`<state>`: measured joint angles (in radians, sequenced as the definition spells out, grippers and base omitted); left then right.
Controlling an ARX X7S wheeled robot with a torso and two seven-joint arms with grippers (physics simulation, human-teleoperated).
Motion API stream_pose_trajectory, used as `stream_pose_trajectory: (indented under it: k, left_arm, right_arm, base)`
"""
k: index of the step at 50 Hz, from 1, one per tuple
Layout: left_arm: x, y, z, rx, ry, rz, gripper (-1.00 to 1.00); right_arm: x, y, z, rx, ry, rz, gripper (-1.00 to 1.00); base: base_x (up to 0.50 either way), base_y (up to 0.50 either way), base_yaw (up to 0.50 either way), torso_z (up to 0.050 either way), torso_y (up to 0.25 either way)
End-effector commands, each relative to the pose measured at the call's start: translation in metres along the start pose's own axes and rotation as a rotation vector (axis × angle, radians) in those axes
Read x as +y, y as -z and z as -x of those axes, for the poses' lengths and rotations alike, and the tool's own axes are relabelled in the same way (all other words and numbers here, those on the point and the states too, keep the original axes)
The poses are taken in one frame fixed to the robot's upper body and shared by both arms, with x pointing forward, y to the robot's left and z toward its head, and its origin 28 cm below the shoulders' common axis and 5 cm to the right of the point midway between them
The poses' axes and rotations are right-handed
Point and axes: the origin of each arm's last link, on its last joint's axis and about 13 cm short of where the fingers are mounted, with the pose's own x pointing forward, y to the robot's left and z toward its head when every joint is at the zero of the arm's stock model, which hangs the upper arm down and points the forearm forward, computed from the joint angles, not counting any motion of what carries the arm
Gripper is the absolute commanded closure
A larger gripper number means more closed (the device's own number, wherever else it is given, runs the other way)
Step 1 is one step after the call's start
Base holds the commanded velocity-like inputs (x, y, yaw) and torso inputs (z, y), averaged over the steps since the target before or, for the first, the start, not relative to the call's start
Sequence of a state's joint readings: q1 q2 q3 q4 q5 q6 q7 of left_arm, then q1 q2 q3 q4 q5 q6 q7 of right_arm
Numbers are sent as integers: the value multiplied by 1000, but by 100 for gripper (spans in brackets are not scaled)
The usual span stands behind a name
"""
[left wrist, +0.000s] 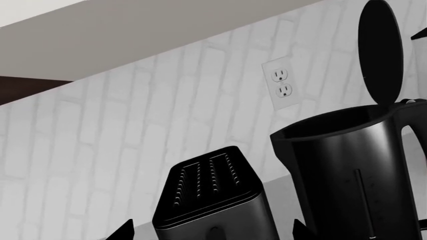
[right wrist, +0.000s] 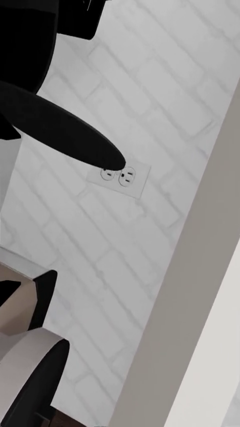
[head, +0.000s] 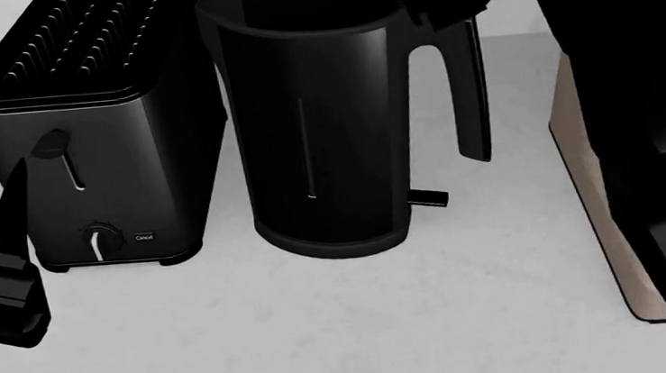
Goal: Close the lid of the electric kettle.
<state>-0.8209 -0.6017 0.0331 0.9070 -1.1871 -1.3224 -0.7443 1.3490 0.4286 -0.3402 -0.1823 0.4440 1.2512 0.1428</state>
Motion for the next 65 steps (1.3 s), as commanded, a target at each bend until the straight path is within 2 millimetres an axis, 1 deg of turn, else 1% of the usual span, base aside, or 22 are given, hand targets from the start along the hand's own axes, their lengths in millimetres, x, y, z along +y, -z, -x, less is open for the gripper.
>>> stream_pose_trajectory:
  k: [1,22,31,44,53,57,65]
  left_arm:
    - [0,2,-1,6,-1,0,-100]
    - [0,6,0,15,-1,4,-100]
    - [0,9,-1,22,-3,5,-100]
    - [1,12,-2,26,-6,9,-100]
    - [2,11,0,24,-8,12,-100]
    - [3,10,2,22,-10,10,-100]
    - [5,13,4,29,-25,12,-100]
  right_arm:
    - [-3,-3,-19,24,16,5,-100]
    - [3,-3,-49,56,16,7,-100]
    - [8,-4,-69,71,2,24,-100]
    - [22,-11,-77,66,-51,40,-100]
    - [27,-18,-72,59,-76,48,-100]
    - [32,-14,-77,68,-86,51,-100]
    - [45,-11,-89,73,-120,50,-100]
  base:
    - [0,0,0,0,0]
    - [0,0,0,0,0]
    - [0,0,0,0,0]
    - [0,0,0,0,0]
    - [0,0,0,0,0]
    - [0,0,0,0,0]
    - [0,0,0,0,0]
